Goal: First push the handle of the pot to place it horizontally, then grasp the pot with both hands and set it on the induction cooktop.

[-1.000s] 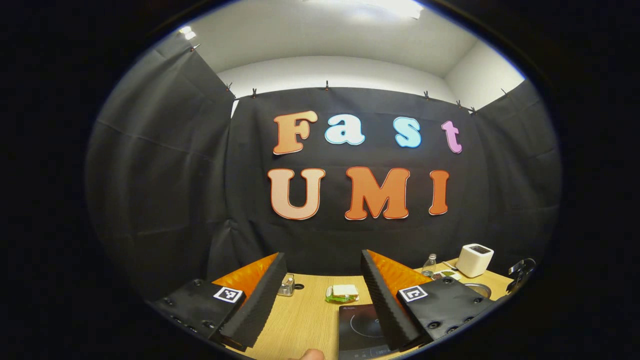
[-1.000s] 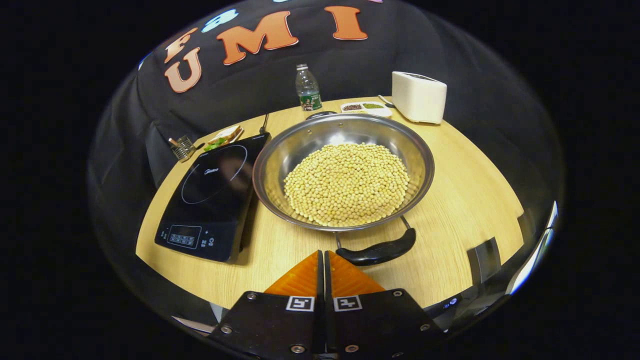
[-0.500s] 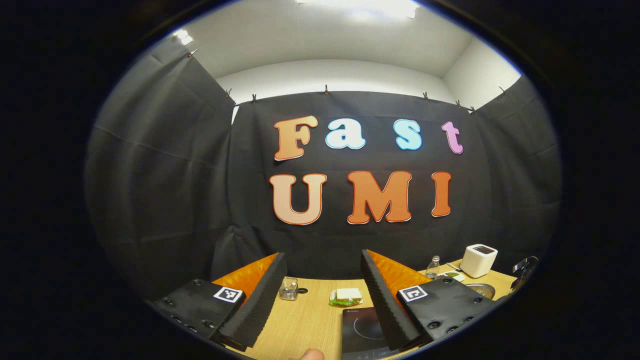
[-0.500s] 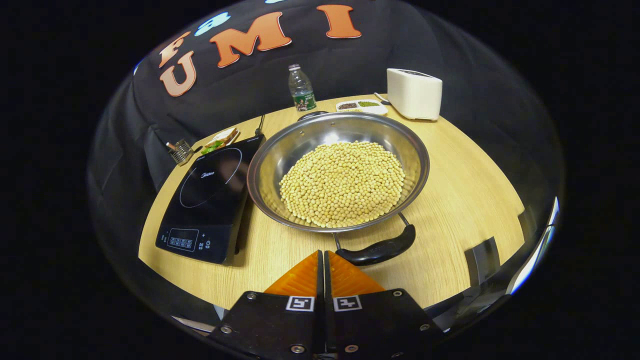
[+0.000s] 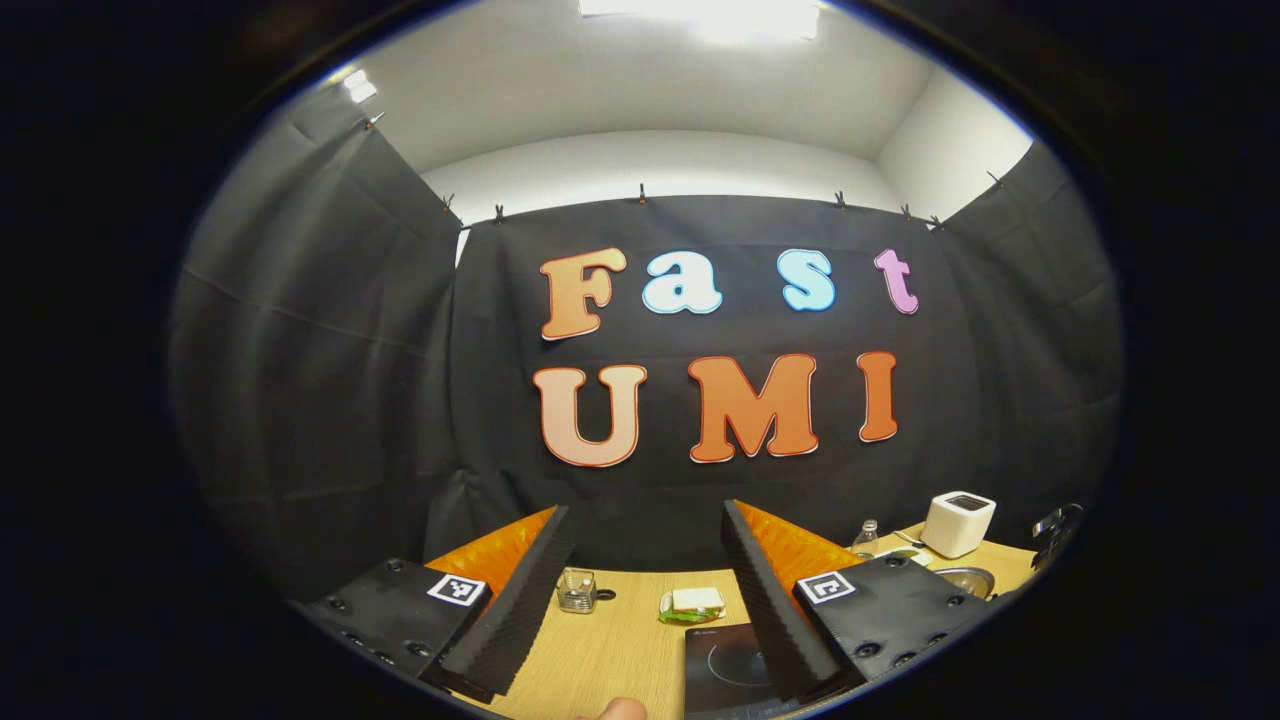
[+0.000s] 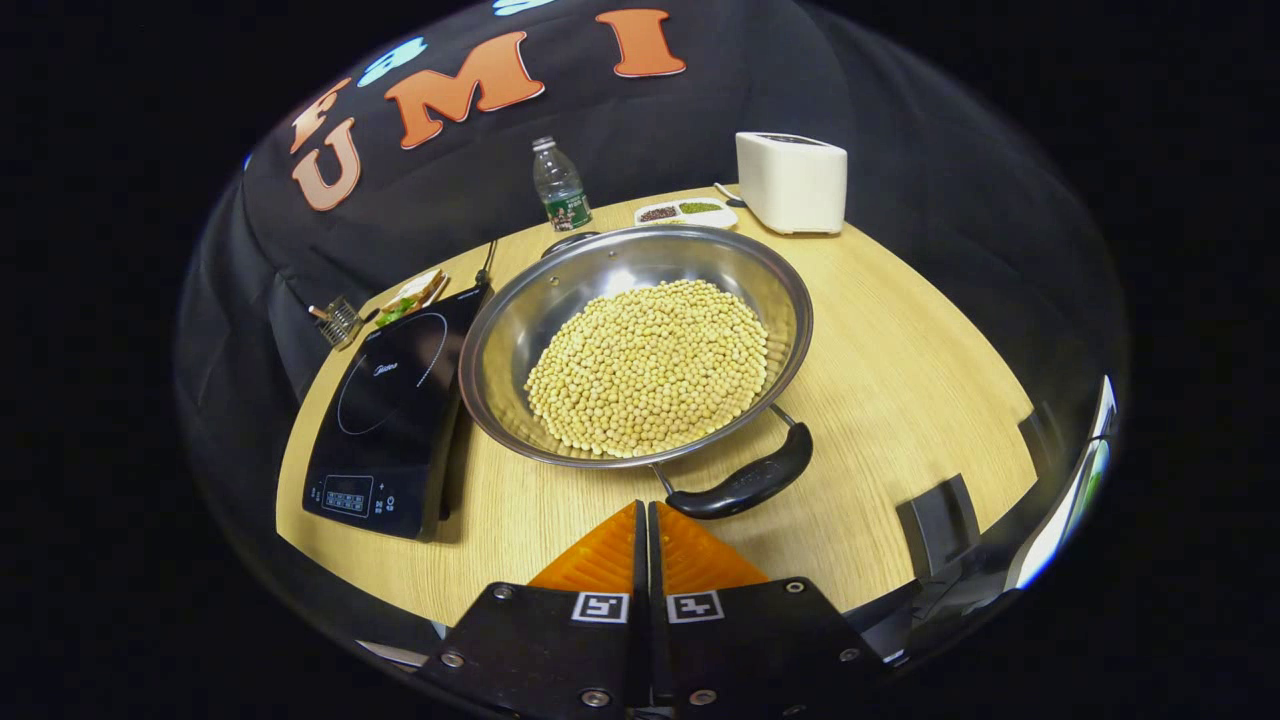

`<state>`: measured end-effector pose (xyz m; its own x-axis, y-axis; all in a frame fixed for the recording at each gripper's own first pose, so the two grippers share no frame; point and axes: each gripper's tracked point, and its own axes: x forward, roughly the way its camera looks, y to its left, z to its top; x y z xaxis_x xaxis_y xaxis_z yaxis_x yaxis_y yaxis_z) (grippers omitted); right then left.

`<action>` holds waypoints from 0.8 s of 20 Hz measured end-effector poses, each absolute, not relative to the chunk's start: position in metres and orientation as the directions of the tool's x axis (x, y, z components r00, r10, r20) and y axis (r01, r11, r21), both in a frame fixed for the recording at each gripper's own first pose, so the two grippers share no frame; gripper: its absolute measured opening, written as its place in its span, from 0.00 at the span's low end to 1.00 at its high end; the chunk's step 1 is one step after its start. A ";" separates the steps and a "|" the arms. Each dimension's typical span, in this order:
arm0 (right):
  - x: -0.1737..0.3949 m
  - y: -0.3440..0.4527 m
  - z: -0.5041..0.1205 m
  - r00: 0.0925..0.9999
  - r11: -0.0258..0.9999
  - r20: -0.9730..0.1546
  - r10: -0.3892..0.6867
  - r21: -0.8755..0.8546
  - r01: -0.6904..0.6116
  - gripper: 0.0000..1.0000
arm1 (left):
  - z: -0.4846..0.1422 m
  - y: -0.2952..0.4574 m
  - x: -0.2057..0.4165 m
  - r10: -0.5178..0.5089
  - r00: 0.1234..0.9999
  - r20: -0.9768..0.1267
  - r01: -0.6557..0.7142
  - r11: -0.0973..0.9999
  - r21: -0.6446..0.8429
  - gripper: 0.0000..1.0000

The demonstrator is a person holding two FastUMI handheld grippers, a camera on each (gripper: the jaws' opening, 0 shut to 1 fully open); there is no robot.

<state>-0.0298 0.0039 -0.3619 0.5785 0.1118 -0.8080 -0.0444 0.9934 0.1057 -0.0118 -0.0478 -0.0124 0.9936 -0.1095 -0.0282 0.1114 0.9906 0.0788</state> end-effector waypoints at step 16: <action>-0.007 -0.043 -0.367 0.582 0.990 -0.813 0.030 0.104 0.094 0.00 | 0.000 -0.055 -0.010 -0.116 0.993 -0.009 0.116 0.991 0.062 0.97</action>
<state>-0.0071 -0.0427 -0.3672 0.5820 0.0301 -0.8126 0.0940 0.9901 0.1040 -0.0105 -0.0553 0.0002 0.9933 -0.1155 -0.0094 0.1159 0.9913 0.0617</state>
